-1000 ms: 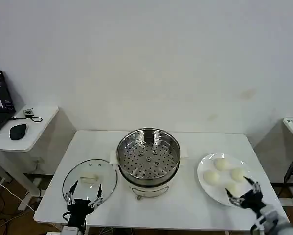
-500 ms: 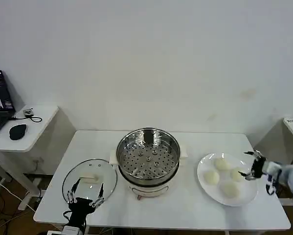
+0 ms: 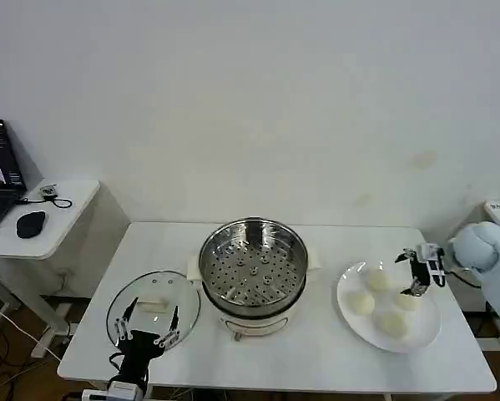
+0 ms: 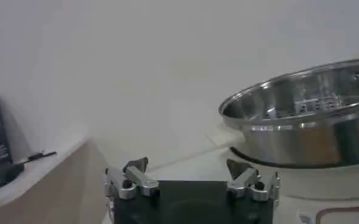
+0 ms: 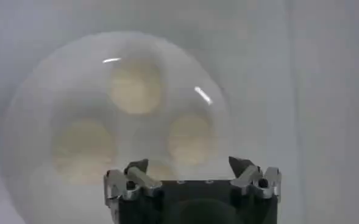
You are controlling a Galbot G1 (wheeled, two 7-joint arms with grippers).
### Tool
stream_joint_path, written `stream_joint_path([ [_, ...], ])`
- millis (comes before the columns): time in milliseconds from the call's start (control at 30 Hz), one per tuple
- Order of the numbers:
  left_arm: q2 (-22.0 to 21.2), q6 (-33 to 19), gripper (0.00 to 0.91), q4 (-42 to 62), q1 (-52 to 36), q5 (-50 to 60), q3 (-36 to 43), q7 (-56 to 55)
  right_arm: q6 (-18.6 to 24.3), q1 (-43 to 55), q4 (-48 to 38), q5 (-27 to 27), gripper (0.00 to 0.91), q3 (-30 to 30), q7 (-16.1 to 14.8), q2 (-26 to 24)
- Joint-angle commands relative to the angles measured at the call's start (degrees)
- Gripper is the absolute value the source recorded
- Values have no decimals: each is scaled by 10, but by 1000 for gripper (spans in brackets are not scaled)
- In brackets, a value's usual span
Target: Take steamed baozi put them in steamer then cover it.
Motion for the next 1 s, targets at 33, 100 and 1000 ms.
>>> stream_joint_path([
  [33,-1,-1,907,0,0,4,0,2,15,90,-70,4,907,-114,-26,20],
  [100,-2,-2,907,-1,1,4,-1,2,15,89,-80,5,907,-114,-22,31],
  [1000,1,-8,907,-1,8,5,-15,2,13,100,-179,-52,665,-115,18,132],
])
